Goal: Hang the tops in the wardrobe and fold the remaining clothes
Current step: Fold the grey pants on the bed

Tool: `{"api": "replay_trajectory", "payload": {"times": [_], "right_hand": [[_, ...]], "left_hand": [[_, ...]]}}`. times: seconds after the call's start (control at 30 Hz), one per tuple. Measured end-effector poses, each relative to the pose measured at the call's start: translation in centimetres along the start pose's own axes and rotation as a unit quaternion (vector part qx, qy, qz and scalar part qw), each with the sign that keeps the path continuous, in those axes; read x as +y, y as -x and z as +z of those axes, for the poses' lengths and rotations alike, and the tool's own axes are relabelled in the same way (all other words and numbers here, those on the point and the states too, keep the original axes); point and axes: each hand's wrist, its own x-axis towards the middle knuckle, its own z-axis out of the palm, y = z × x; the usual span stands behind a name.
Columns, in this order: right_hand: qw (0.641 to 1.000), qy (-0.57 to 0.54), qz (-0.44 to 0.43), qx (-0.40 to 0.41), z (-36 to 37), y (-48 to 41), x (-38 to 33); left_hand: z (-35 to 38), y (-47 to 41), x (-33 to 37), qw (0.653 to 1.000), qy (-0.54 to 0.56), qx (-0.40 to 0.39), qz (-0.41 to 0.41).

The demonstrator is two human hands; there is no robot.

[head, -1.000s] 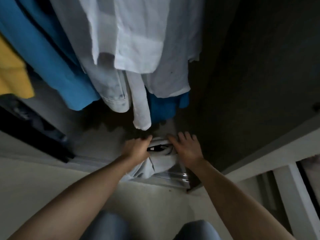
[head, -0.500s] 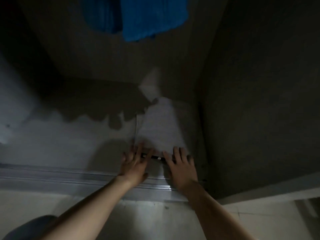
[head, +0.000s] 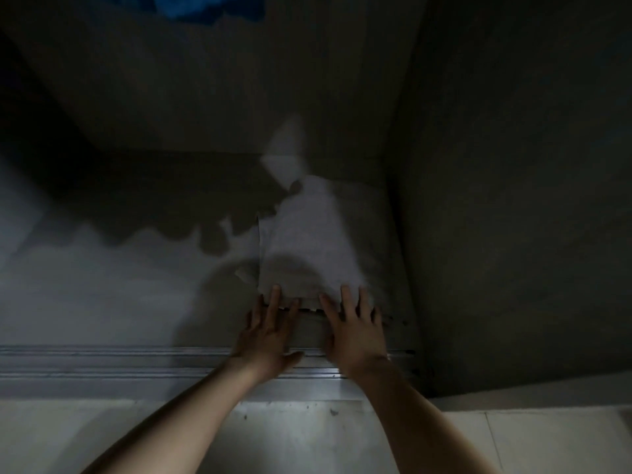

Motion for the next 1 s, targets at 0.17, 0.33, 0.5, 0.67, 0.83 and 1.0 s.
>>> {"api": "replay_trajectory", "payload": {"times": [0.17,0.33,0.5,0.67,0.83,1.0], "right_hand": [[1.000,-0.011,0.005,0.002,-0.6,-2.6,1.7],[0.998,0.009,0.027,0.056,-1.2,-6.0,3.7],[0.998,0.003,0.036,0.055,-2.3,-10.3,5.7],[0.997,0.031,0.042,0.048,-3.1,-12.8,6.6],[0.993,0.049,0.076,0.081,-1.1,-11.9,4.9],[0.995,0.038,0.070,0.059,2.1,-7.5,2.5]], "left_hand": [[-1.3,-3.2,0.5,1.000,-0.018,-0.014,-0.004],[-2.1,-7.7,0.7,1.000,-0.018,-0.005,0.001],[-2.6,-13.1,0.6,0.999,-0.009,0.031,0.008],[-2.6,-16.3,0.5,0.998,0.004,0.058,0.018],[-0.8,-15.2,0.2,0.995,-0.060,0.071,0.021],[1.5,-10.7,0.4,1.000,-0.019,0.020,0.007]]}}
